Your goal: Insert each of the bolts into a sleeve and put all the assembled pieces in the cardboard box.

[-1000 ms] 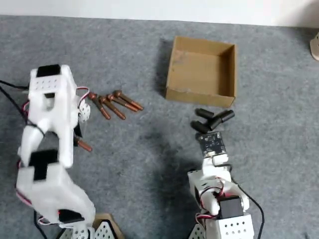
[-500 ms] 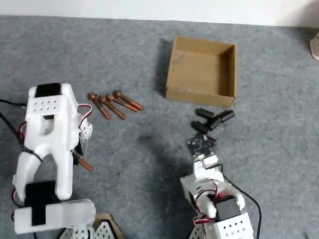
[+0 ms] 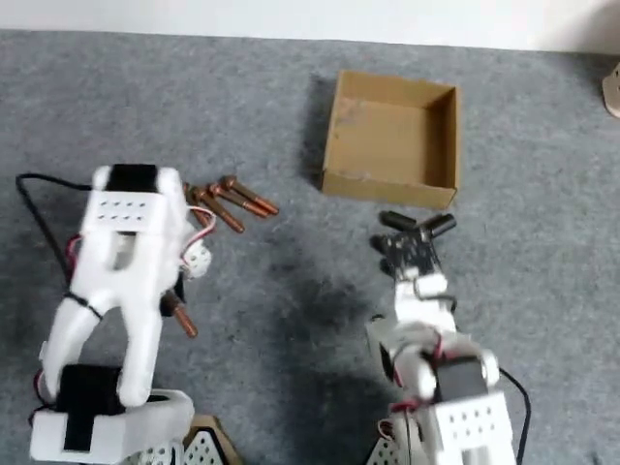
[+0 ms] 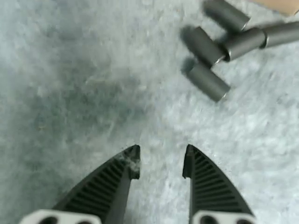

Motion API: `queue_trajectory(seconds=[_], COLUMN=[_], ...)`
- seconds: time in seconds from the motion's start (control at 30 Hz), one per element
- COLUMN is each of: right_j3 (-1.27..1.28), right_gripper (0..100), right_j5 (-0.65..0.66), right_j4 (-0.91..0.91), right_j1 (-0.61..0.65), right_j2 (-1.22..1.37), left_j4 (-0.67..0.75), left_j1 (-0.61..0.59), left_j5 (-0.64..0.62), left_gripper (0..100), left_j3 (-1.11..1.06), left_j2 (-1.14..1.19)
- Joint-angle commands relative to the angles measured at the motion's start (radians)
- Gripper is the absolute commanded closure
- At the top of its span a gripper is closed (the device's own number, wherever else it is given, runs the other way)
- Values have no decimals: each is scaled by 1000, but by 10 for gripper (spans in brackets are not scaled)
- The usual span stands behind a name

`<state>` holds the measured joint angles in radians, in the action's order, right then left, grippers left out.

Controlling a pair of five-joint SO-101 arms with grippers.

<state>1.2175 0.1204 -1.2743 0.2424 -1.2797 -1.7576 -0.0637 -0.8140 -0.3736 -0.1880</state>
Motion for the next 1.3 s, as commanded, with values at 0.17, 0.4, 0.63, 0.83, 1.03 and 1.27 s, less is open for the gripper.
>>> queue_trajectory(seconds=[0.17,0.4,0.63,0.83,1.03,1.27], right_j3=[-346,-295,-298,-383,-452,-463], right_gripper=[847,847,847,847,847,847], right_j5=[6,218,589,838,910,910], right_j4=[33,375,358,357,358,449], right_j1=[-31,-50,-68,-151,-193,-193], right_j2=[479,644,756,843,981,1193], left_j4=[135,176,265,350,348,347], left_j1=[-27,-30,-30,-30,-30,-31], left_j5=[15,15,15,15,15,15], left_gripper=[995,995,995,995,995,995], left_j3=[16,-25,-68,-107,-105,-107], left_j2=[-5,2,4,-1,-5,-5])
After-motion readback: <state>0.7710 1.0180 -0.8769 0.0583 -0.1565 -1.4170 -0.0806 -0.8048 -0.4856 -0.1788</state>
